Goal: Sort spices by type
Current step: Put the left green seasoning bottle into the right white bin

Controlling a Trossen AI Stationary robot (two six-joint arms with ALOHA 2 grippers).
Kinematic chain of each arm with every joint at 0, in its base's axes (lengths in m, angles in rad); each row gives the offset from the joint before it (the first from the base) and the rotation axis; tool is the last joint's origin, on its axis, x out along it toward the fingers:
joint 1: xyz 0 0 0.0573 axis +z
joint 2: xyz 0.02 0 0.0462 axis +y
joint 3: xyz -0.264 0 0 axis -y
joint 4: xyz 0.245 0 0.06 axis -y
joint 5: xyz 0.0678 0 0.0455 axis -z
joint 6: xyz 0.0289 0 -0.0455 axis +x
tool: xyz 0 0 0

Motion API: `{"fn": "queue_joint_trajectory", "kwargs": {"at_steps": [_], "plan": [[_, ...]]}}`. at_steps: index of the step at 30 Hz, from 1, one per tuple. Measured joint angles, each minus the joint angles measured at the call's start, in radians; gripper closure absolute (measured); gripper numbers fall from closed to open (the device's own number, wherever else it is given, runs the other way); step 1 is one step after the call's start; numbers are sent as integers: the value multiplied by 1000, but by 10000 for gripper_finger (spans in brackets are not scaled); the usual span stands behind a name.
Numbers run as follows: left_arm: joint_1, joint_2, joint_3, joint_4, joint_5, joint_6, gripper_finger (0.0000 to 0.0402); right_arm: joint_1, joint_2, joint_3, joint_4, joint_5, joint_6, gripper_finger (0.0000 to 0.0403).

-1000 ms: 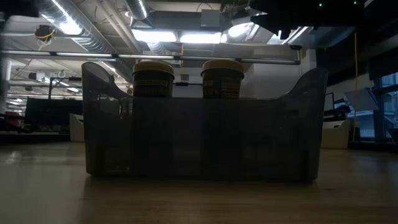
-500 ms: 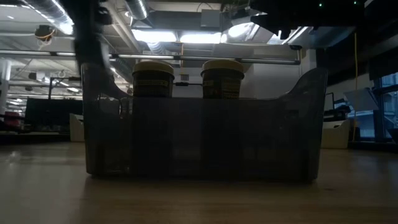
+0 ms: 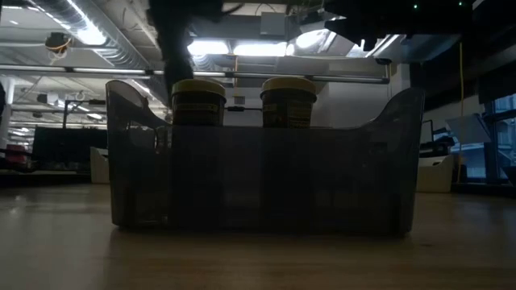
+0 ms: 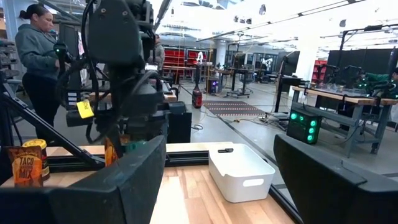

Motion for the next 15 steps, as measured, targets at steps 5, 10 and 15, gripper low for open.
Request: {"fn": "queue_joint_trajectory", "kwargs": {"at_steps": [5, 10, 15], "plan": [[26, 115, 116, -19, 3, 59, 211, 0, 0, 0, 0, 0, 0, 104], [46, 237, 237, -48, 4, 110, 215, 0, 0, 0, 0, 0, 0, 104], [66, 337, 316, -52, 19, 161, 210, 0, 0, 0, 0, 0, -1, 104]]}}
